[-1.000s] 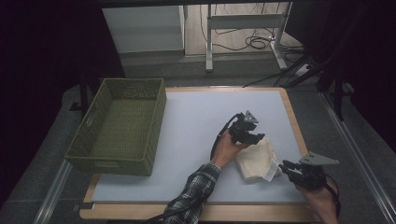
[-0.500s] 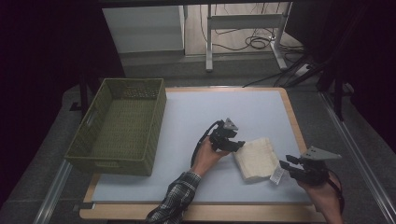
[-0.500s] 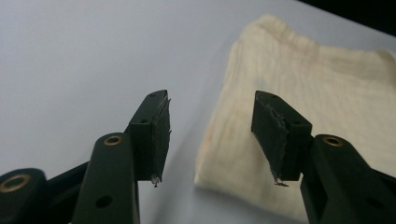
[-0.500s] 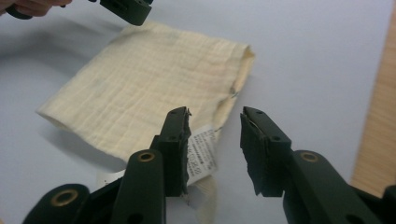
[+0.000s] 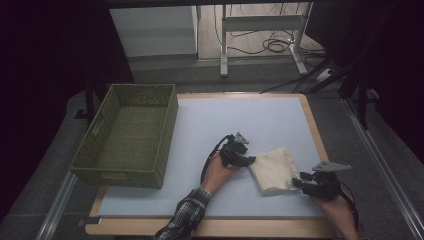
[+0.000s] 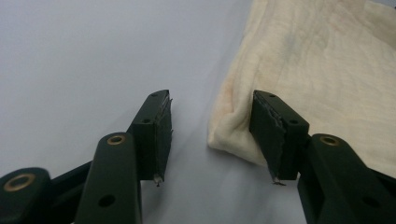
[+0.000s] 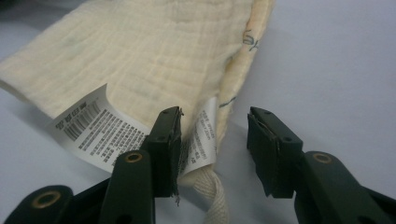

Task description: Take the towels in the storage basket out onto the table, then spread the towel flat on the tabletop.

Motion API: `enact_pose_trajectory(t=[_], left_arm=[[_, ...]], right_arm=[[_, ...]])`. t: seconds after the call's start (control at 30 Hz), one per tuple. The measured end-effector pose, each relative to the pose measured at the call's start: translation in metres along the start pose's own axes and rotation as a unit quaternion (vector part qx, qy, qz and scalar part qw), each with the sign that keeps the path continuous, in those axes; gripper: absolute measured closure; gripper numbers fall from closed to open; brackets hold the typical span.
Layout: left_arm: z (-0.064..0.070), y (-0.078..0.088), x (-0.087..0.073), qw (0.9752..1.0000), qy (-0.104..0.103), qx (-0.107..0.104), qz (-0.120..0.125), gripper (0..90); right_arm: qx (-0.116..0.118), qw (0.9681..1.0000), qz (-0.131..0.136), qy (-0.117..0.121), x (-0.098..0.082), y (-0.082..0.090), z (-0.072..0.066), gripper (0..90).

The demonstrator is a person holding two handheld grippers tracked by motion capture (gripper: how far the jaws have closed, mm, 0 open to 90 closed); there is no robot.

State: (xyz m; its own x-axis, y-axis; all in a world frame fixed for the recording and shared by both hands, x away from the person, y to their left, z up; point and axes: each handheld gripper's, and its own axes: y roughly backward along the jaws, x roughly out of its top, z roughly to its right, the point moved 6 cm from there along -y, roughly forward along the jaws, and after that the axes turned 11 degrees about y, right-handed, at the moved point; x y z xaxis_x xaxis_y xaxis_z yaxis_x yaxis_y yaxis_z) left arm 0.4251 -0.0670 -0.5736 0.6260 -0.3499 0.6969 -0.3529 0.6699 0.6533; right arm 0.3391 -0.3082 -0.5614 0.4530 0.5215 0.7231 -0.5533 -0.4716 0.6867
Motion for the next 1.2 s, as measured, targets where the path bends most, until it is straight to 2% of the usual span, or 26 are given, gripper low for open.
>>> enact_pose_trajectory(t=[0.1, 0.13, 0.23, 0.33, 0.4, 0.47, 0.6, 0.77, 1.1, 1.2], left_arm=[[0.0, 0.0, -0.001, 1.0, -0.007, 0.003, 0.0, 49.2], [0.002, -0.001, -0.001, 0.9999, -0.012, -0.002, 0.001, 51.0], [0.006, -0.002, -0.002, 0.9996, -0.021, -0.02, -0.005, 63.6], [0.009, -0.003, -0.002, 0.9993, -0.016, -0.031, -0.011, 72.1], [0.01, -0.003, -0.003, 0.999, -0.006, -0.042, -0.015, 78.7], [0.012, -0.003, -0.003, 0.9991, -0.006, -0.04, -0.013, 82.0], [0.014, 0.002, 0.001, 0.9995, -0.024, -0.022, -0.004, 84.3], [0.011, 0.015, 0.01, 0.9993, -0.026, -0.021, 0.017, 84.0], [0.001, 0.041, 0.019, 0.9991, -0.032, -0.003, 0.028, 83.3], [-0.002, 0.048, 0.02, 0.9991, -0.031, 0.004, 0.03, 83.3]], right_arm=[[0.003, 1.0, 0.003, -0.008, -0.001, 0.0, -0.001, 56.3], [0.004, 0.9999, 0.002, -0.009, -0.001, 0.0, -0.001, 57.7], [0.015, 0.9998, -0.004, -0.011, 0.0, 0.0, -0.003, 67.4], [0.037, 0.9991, -0.003, -0.02, 0.0, 0.0, -0.006, 78.5], [0.051, 0.9981, -0.001, -0.033, 0.0, -0.001, -0.006, 81.2], [0.056, 0.9975, -0.002, -0.043, 0.0, -0.001, -0.006, 82.6], [0.039, 0.9989, -0.007, -0.027, 0.005, 0.001, -0.009, 83.4], [0.037, 0.999, 0.015, -0.021, 0.016, 0.007, -0.011, 83.3], [0.055, 0.9977, 0.039, 0.008, 0.045, 0.007, -0.029, 83.1], [0.063, 0.9971, 0.041, 0.009, 0.052, 0.005, -0.033, 83.1]])
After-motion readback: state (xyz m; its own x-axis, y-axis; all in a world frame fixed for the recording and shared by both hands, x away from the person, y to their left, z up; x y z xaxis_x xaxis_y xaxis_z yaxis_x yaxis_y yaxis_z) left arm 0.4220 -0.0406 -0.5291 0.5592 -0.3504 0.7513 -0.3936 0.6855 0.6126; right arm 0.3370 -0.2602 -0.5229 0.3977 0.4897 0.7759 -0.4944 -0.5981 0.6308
